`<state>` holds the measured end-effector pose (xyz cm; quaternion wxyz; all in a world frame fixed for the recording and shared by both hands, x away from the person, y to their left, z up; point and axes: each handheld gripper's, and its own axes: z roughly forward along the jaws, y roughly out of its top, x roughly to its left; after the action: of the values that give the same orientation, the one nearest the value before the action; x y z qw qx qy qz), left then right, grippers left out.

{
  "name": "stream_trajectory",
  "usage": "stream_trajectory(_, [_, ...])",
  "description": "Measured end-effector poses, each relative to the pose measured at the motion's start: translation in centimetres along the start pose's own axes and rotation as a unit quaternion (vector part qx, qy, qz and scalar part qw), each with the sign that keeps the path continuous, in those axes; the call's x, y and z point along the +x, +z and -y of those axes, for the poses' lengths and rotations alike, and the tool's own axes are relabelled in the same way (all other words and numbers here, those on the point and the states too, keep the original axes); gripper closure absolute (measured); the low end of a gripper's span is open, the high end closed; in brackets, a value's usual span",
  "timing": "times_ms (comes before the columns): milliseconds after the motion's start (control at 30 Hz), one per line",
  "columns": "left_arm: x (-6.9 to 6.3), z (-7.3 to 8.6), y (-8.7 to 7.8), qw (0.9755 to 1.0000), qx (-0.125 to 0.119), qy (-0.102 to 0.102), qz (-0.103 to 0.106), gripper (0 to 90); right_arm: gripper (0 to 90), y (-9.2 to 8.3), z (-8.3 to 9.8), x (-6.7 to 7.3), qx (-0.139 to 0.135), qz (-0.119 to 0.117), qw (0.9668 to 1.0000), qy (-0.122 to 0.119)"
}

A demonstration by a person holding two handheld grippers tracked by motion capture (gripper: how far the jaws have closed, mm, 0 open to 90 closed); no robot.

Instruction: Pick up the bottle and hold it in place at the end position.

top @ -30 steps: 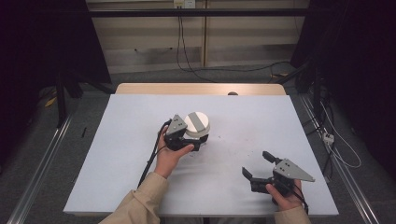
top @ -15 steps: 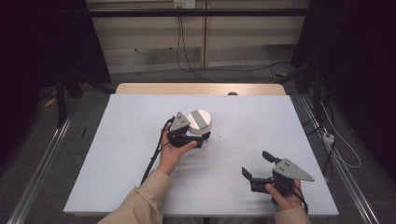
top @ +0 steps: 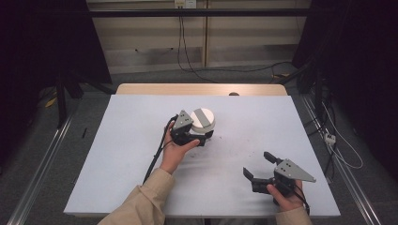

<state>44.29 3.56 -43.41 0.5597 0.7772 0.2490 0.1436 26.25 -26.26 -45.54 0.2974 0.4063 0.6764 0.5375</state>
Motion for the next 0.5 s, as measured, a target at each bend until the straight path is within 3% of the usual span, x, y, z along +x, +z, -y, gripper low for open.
stream_trajectory(500, [0.4, 0.1, 1.1, 1.0, 0.005, 0.0, -0.001, 18.5, 3.7, 0.1, 0.1, 0.0, 0.002, 0.0, 1.0, 0.0])
